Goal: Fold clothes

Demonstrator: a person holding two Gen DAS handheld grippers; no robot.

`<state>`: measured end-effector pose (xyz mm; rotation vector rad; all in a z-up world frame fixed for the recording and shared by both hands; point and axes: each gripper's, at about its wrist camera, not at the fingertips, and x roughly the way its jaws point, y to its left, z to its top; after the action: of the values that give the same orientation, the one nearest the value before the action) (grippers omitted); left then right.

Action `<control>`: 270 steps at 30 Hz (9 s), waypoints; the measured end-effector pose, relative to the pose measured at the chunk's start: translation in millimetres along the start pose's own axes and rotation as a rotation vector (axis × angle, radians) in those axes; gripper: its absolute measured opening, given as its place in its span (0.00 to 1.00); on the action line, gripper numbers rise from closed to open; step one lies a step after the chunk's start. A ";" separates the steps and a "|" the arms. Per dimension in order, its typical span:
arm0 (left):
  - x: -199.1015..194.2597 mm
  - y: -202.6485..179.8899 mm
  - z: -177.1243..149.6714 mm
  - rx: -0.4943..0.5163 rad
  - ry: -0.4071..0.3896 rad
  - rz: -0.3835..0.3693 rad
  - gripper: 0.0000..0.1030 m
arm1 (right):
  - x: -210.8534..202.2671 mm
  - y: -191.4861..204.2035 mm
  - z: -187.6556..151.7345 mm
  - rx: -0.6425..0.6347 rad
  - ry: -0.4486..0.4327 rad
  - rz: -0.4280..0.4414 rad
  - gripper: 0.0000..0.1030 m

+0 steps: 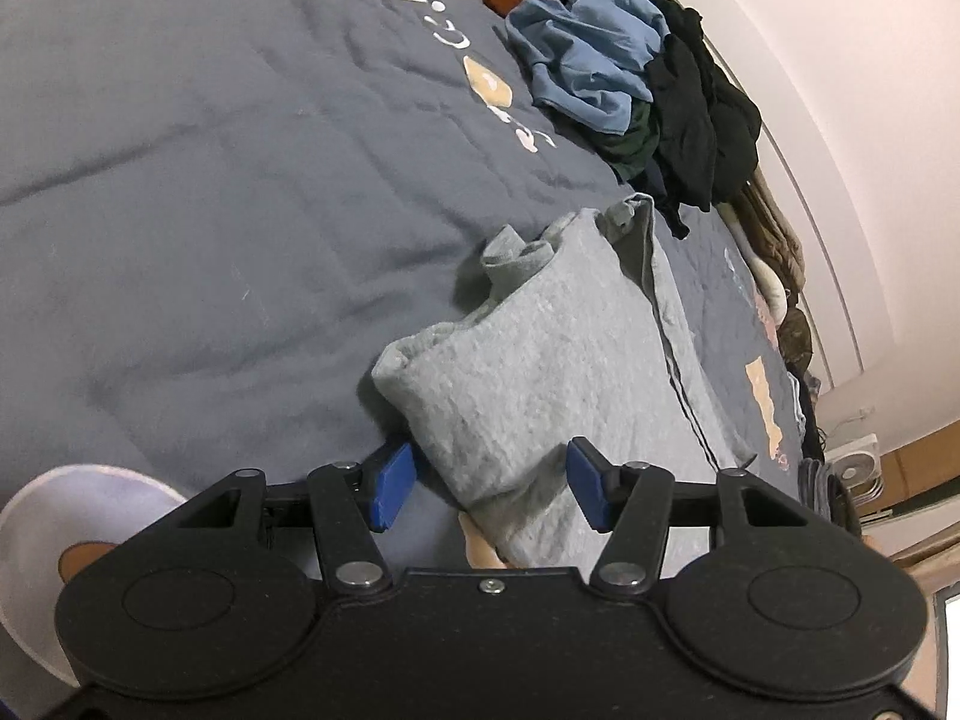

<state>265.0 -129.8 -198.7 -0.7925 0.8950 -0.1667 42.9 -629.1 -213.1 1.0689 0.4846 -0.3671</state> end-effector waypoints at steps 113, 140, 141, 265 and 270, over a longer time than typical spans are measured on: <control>14.1 -50.5 -116.8 0.824 -0.211 0.225 1.00 | -23.8 147.0 -124.9 -0.779 0.206 0.107 0.61; 14.4 -50.4 -117.4 0.824 -0.212 0.225 1.00 | -23.8 139.0 -112.6 -0.768 0.160 0.066 0.62; 14.4 -50.4 -117.5 0.824 -0.212 0.225 1.00 | -23.8 138.7 -111.8 -0.767 0.158 0.066 0.62; 20.1 -5.7 12.5 -0.082 -0.032 -0.095 0.07 | 33.0 13.3 4.5 0.267 -0.028 0.178 0.04; -6.4 -4.3 11.7 -0.058 -0.030 -0.074 0.05 | 11.9 18.9 6.2 0.300 -0.042 0.181 0.04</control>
<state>270.5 -123.6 -187.3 -0.8807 0.8456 -0.1935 63.7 -627.1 -203.1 1.3825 0.2975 -0.3070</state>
